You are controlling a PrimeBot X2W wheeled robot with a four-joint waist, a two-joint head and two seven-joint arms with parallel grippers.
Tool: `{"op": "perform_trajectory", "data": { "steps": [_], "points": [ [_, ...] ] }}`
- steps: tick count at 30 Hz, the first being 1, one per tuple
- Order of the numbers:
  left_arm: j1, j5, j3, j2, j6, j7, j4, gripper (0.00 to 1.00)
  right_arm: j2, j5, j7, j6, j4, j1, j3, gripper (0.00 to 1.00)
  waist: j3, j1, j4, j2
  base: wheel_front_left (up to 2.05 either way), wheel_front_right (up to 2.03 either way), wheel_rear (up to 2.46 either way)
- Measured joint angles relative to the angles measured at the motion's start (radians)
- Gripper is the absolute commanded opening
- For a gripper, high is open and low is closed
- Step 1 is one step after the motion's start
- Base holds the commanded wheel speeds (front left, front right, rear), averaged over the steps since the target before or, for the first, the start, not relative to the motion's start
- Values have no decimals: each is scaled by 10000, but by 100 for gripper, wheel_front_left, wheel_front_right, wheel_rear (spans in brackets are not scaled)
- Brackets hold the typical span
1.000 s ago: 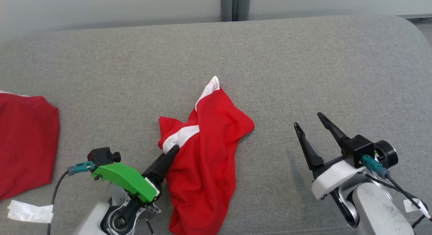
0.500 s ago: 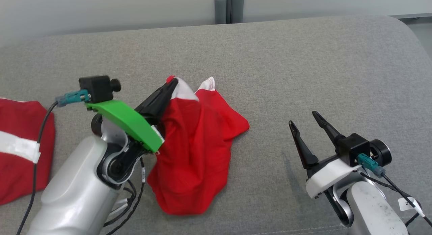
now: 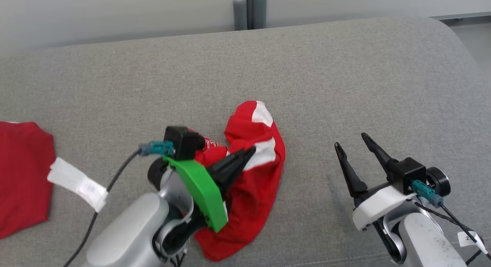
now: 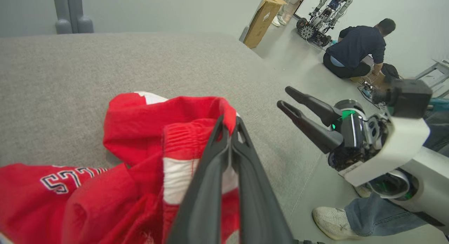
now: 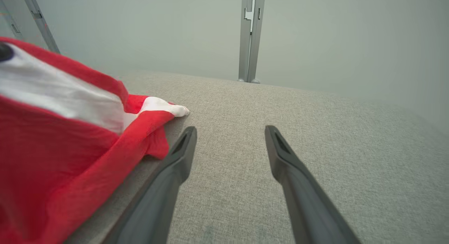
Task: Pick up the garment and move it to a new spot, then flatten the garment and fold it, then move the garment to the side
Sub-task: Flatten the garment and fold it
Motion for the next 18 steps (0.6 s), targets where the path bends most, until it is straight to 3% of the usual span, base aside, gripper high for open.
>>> {"op": "perform_trajectory", "data": {
  "steps": [9,18],
  "points": [
    [1791,-926,-123,-182,299,-59,-63,0,-556,-134,0,13,127,-292,-35,100,149,0,616,0,0,0,0],
    [2197,-1005,328,-113,663,-577,-36,0,-717,-282,667,111,1806,-2283,276,100,359,0,1678,0,0,0,0]
  ]
}}
